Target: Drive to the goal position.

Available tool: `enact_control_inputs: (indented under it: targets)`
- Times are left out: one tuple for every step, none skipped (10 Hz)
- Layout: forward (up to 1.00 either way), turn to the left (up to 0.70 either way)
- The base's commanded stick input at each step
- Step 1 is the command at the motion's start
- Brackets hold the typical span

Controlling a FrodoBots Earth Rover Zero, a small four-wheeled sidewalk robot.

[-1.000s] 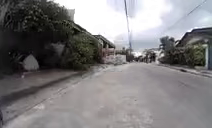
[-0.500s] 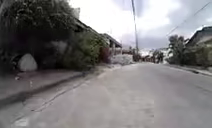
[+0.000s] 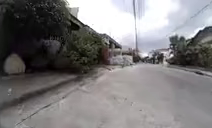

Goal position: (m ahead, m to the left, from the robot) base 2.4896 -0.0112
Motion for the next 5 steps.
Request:
enact_control_inputs:
  targets:
    - [1.00, -0.08]
    - [1.00, -0.25]
    - [1.00, -0.30]
    - [1.00, -0.10]
    - [1.00, -0.06]
